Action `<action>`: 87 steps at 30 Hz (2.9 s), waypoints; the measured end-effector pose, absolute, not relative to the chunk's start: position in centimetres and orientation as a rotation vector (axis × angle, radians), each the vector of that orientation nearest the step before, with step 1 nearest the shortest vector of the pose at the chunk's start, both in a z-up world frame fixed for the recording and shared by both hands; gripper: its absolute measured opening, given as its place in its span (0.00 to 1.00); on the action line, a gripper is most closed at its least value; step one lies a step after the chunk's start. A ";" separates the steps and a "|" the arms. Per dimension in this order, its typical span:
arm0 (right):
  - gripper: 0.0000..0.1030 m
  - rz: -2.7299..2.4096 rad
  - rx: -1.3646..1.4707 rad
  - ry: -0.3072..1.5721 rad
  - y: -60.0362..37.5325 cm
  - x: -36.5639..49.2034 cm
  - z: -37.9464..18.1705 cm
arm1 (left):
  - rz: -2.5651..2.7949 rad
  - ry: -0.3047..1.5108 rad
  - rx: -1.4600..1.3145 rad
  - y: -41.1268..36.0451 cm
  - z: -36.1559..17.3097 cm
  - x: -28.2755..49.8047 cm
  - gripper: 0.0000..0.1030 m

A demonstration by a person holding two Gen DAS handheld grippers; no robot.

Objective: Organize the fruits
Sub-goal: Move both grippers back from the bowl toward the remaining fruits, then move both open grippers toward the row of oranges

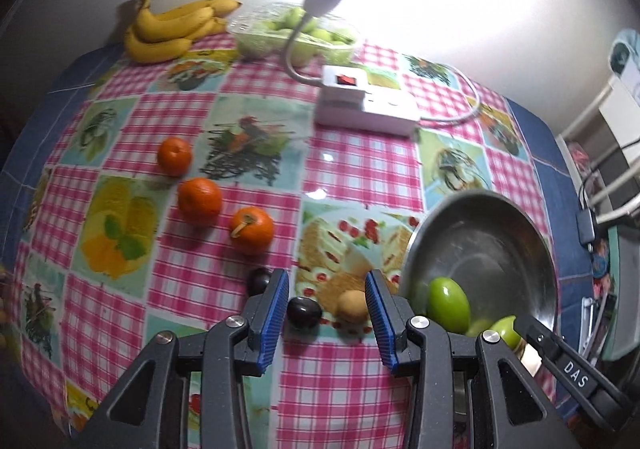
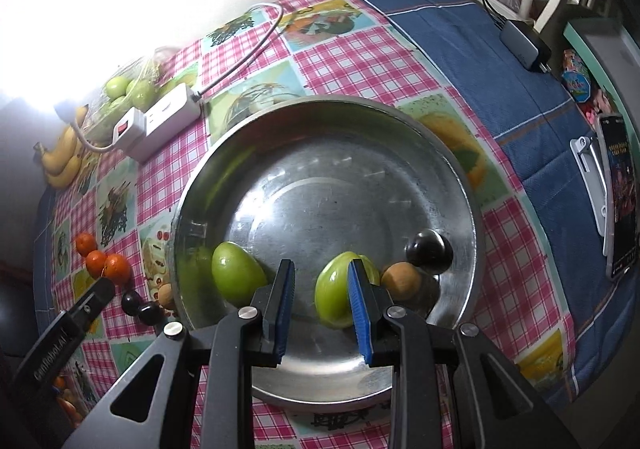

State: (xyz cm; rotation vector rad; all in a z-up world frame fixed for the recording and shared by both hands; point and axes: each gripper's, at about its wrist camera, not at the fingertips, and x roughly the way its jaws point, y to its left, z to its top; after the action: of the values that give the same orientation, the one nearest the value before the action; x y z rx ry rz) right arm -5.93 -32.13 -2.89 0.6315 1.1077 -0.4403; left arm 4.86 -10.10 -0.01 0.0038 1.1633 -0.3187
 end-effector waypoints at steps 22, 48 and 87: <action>0.74 -0.435 0.593 1.122 -31.9 -5.1 -3.9 | -0.191 1.188 0.032 -8.5 -1.5 5.7 0.87; 1.00 -0.399 0.573 1.063 -31.2 -4.8 -3.2 | -0.158 1.142 0.028 -7.3 -0.8 6.2 1.00; 1.00 -0.020 0.421 1.045 -17.1 6.2 -2.3 | -0.133 1.057 -0.204 2.5 -0.6 13.5 1.00</action>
State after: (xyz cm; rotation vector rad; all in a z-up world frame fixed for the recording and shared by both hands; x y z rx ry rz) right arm 6.15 -17.11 -2.32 0.4210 1.0450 -0.0202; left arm 13.47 2.52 -0.60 -0.2043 1.0570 -0.1332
